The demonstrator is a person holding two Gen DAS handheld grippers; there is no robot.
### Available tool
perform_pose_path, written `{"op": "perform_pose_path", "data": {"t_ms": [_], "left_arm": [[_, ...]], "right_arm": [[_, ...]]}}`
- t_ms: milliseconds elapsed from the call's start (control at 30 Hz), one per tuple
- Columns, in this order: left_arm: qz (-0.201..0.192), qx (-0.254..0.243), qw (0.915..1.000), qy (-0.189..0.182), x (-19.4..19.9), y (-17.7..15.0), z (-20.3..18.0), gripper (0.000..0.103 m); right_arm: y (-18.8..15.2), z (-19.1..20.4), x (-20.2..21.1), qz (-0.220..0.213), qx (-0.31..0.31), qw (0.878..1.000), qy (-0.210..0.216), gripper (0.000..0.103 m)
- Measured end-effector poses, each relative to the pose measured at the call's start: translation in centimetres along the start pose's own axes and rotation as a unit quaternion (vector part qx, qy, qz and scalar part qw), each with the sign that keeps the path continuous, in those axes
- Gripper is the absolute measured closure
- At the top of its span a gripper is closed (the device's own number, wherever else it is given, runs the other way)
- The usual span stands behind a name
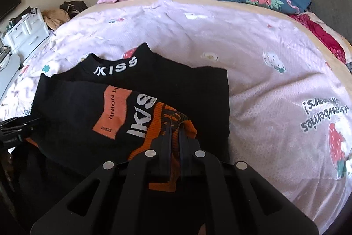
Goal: Fold small clothes
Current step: 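Lay the held orange cuff flat on the shirt body with the right tool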
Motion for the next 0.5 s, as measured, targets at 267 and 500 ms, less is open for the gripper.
{"op": "perform_pose_path", "data": {"t_ms": [267,500], "left_arm": [[-0.019,0.008,0.9997,-0.014,1.7,0.4,-0.5,0.049],[-0.042,-0.018,0.9986,-0.024,3.9,0.4,-2.0,0.042]], "right_arm": [[1.1,1.0,2.6,-0.049,0.002,0.999,0.009,0.052],[1.0,6.5,2.7,-0.046,0.056,0.994,0.083,0.041]]}}
Point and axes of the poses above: each gripper's, at about its wrist camera, not at the fingertips, and x roughly against the way its jaws point, z to its left, y to its top, the point moved 7 cm from there along -x, roughly the way its jaws point, and after that the axes turned 9 degrees about y, right-handed, at the moved point
